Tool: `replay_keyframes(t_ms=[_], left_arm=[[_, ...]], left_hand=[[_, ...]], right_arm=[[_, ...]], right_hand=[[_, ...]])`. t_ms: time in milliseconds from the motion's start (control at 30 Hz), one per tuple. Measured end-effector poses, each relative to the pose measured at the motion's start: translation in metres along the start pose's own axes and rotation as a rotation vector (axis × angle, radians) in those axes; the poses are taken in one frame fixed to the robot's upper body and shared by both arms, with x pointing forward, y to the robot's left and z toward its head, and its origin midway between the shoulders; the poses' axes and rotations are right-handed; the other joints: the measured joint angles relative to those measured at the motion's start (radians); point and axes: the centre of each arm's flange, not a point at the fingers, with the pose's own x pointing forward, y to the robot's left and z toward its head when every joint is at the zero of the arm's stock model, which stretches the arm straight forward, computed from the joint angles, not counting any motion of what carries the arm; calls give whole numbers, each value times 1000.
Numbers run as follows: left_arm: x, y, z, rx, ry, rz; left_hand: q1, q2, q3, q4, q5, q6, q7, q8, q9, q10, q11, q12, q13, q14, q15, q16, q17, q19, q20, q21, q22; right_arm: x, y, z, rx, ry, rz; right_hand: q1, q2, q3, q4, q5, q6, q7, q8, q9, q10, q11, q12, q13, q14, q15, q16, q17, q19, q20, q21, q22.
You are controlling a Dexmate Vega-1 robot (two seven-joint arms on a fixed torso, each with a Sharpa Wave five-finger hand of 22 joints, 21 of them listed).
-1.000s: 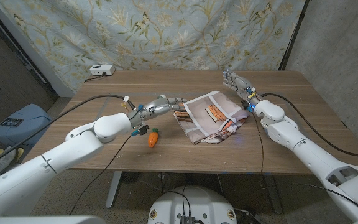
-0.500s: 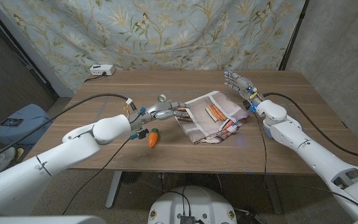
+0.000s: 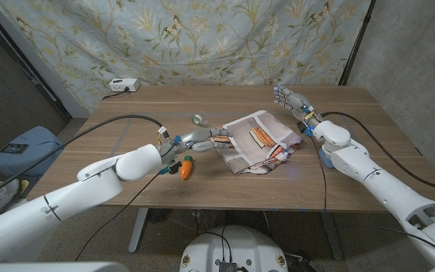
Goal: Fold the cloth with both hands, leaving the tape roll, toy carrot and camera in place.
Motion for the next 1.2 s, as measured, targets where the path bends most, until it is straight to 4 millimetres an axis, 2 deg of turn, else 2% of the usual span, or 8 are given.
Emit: replay_keyframes(t_ms=[200, 433, 500, 600, 1033, 1200], left_arm=[[0, -6, 3, 61, 10, -8], [1, -15, 3, 142, 26, -17], [2, -17, 4, 145, 24, -19], [4, -19, 5, 180, 25, -23], [19, -29, 9, 252, 14, -65], [24, -32, 12, 275, 8, -86]], left_hand=[[0, 0, -2, 2, 7, 6, -6, 0, 0, 3, 3, 0, 0, 0, 0, 0, 0, -4, -4, 0, 0], [-5, -5, -4, 4, 21, 11, -11, -5, 0, 3, 3, 0, 0, -40, 7, -12, 5, -61, -18, -9, 5], [-5, -5, -4, 4, 21, 12, -12, -5, 0, 3, 4, 0, 0, -40, 7, -12, 5, -72, -14, -16, 5], [-10, -1, -4, 4, 27, 20, -12, -5, 0, 3, 3, 0, 0, -47, 0, -12, 5, -85, -27, -17, 5], [-20, 9, 0, 14, 47, 25, -17, -9, -3, -2, -3, -4, -2, -67, 2, -12, 5, -152, -25, -20, 5], [-31, 12, 1, 21, 58, 34, -16, -9, -3, 31, -9, 0, -3, -76, 3, -12, 5, -199, -30, -27, 9]], right_arm=[[0, -2, 2, -8, -4, 6], [0, -3, 0, -15, -3, 11], [0, -3, 0, -16, -3, 12], [-1, -2, -2, -19, 0, 17], [-7, -6, -9, -23, 11, 17], [-10, -9, -11, -24, 12, 14]], right_hand=[[-1, -1, 1, -1, 0, 0, 0, 0, 0, 0, 0, 0, 0, 0, 0, 0, 0, 0, 0, 0, 0], [-1, -1, 5, 3, 0, 0, 0, 0, 0, 0, 0, 0, 0, 0, 0, 0, 0, 0, 0, 0, 0], [-1, -1, 5, 3, 0, 0, 0, 0, 0, 0, 0, 0, 0, 0, 0, 0, 0, 0, 0, 0, 0], [-1, -1, 5, 3, 0, 0, 0, 0, 0, 0, 0, 0, 0, 0, 0, 0, 0, 0, 0, 0, 0], [-6, -6, 8, 0, 0, 0, 0, 0, 0, -5, -5, 0, 0, 0, 0, 0, -5, -4, 4, 0, 0], [-6, -6, 8, 0, 0, 0, 0, 0, 0, -5, -5, 0, 0, 0, 0, 0, -5, -4, 4, 0, 0]])
